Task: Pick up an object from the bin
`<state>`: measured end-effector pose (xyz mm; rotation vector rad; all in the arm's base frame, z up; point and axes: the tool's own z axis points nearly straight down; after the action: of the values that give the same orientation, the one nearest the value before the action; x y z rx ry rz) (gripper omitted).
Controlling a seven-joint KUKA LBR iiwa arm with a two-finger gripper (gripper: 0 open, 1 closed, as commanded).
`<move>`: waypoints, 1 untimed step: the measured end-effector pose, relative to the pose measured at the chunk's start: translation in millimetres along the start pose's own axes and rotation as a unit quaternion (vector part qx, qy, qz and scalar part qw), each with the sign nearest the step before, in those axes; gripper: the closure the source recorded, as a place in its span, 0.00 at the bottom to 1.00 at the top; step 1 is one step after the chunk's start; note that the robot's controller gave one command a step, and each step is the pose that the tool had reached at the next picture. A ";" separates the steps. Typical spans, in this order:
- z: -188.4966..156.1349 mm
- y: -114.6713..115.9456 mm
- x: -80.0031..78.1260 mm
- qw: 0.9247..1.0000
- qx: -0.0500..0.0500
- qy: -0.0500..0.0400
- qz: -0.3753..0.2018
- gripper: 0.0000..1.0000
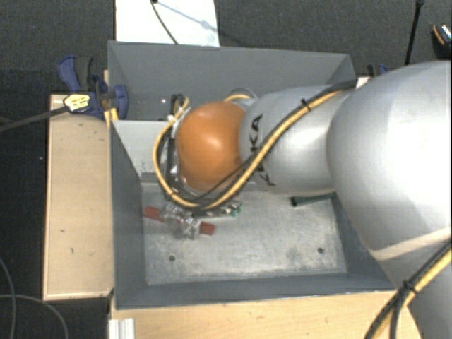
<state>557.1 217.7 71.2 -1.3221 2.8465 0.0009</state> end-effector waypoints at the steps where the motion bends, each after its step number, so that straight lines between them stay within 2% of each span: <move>1: -75.3 -24.8 79.7 1.000 0.003 -0.001 0.016 1.00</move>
Offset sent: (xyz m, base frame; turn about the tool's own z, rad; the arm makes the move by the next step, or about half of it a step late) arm -0.0349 -0.0727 0.0705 0.0217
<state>524.4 140.7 146.3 -1.2763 2.8636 -0.0062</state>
